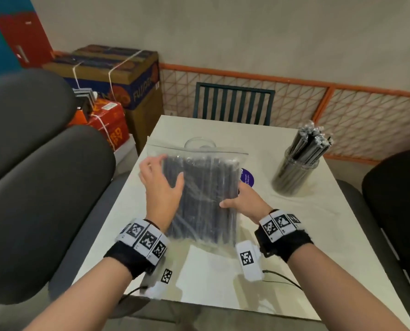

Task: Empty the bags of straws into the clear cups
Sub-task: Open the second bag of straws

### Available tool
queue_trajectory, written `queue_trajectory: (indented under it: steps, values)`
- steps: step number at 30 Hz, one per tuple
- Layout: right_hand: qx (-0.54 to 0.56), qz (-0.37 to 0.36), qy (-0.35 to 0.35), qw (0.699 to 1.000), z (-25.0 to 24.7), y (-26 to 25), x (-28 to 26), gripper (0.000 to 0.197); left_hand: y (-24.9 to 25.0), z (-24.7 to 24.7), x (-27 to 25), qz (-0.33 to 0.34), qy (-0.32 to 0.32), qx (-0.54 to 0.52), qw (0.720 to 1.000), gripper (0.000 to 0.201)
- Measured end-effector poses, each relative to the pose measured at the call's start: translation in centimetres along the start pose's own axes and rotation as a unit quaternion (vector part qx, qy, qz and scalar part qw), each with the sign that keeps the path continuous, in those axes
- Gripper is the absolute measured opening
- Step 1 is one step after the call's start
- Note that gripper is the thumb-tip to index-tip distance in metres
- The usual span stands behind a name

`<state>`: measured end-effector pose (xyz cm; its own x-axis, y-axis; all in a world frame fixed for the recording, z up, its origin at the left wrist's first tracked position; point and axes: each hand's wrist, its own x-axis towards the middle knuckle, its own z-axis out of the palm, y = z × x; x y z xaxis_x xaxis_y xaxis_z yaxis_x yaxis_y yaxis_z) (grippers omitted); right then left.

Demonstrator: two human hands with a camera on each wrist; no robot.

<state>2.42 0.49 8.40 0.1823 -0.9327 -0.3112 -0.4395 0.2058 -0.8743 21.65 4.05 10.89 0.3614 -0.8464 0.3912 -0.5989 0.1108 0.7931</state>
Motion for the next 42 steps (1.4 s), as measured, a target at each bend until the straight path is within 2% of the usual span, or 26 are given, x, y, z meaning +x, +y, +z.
queue_trajectory:
  steps: [1,2,3,4,5,6,7,8,9,12,15,17,20,22,25,27,29,34,36,40,42]
  values:
    - [-0.009,-0.017,0.006,1.0,-0.1,-0.5,-0.7,0.048,1.9,-0.1,-0.1,0.027,-0.027,-0.04,0.998,0.023]
    - [-0.015,-0.03,0.014,0.999,-0.1,-0.8,-1.2,0.045,4.0,-0.3,-0.2,0.014,-0.08,-0.093,0.992,0.013]
    - [-0.022,-0.045,0.022,0.998,0.0,-1.2,-1.8,0.044,5.7,-0.4,-0.1,-0.037,-0.147,-0.153,0.976,0.025]
    - [-0.029,-0.059,0.034,0.997,0.2,-1.4,-2.2,0.043,7.1,-0.4,0.0,-0.117,-0.223,-0.207,0.945,0.04]
    - [-0.033,-0.075,0.046,0.996,0.4,-1.4,-2.7,0.043,8.3,-0.3,0.1,-0.204,-0.292,-0.25,0.901,0.051]
    - [-0.032,-0.087,0.06,0.994,0.6,-1.3,-2.9,0.041,9.2,-0.4,0.3,-0.271,-0.342,-0.278,0.856,0.058]
    - [-0.029,-0.095,0.071,0.993,0.7,-1.3,-3.2,0.039,9.4,-0.3,0.5,-0.307,-0.371,-0.295,0.825,0.059]
    - [-0.026,-0.1,0.08,0.991,0.9,-1.2,-3.3,0.036,9.6,-0.2,0.5,-0.326,-0.379,-0.307,0.81,0.057]
    - [-0.026,-0.104,0.087,0.99,1.1,-1.0,-3.4,0.034,9.6,0.0,0.6,-0.332,-0.376,-0.313,0.807,0.051]
    - [-0.044,-0.112,0.109,0.987,1.5,-0.3,-3.5,0.033,9.4,0.6,0.6,-0.33,-0.353,-0.319,0.815,0.029]
    - [-0.056,-0.102,0.104,0.988,1.1,0.1,-3.6,0.04,9.4,1.2,0.3,-0.32,-0.336,-0.33,0.822,0.022]
    - [-0.077,-0.109,0.071,0.988,0.3,-0.2,-3.8,0.047,9.2,1.6,-0.2,-0.303,-0.318,-0.339,0.832,0.023]
    - [-0.121,-0.172,0.002,0.978,-2.1,-1.5,-4.5,0.065,8.9,2.5,-0.7,-0.275,-0.289,-0.337,0.853,0.019]
    - [-0.131,-0.208,-0.018,0.969,-4.0,-2.5,-5.3,0.074,8.9,3.1,-1.0,-0.257,-0.27,-0.332,0.866,0.021]
    - [-0.13,-0.252,0.035,0.958,-6.5,-4.3,-6.2,0.057,9.2,4.3,-1.8,-0.229,-0.247,-0.332,0.881,0.026]
    - [-0.183,-0.288,0.097,0.935,-7.7,-5.1,-6.4,0.034,9.7,5.0,-2.4,-0.206,-0.235,-0.33,0.891,0.028]
    - [-0.242,-0.294,0.119,0.917,-8.1,-5.4,-6.4,0.017,9.8,5.5,-2.8,-0.184,-0.231,-0.325,0.898,0.028]
    - [-0.274,-0.289,0.102,0.912,-9.3,-4.7,-6.1,0.013,9.9,6.8,-3.8,-0.137,-0.241,-0.287,0.917,0.027]
    - [-0.239,-0.276,0.1,0.925,-9.4,-4.3,-5.8,0.014,10.0,6.9,-3.8,-0.119,-0.243,-0.273,0.923,0.027]
    - [-0.184,-0.225,0.184,0.939,-9.6,-3.8,-4.7,0.017,9.4,6.9,-4.3,-0.064,-0.264,-0.217,0.937,0.035]
    - [-0.173,-0.211,0.176,0.946,-10.0,-3.6,-4.4,0.019,8.8,6.8,-4.9,-0.049,-0.27,-0.21,0.938,0.033]
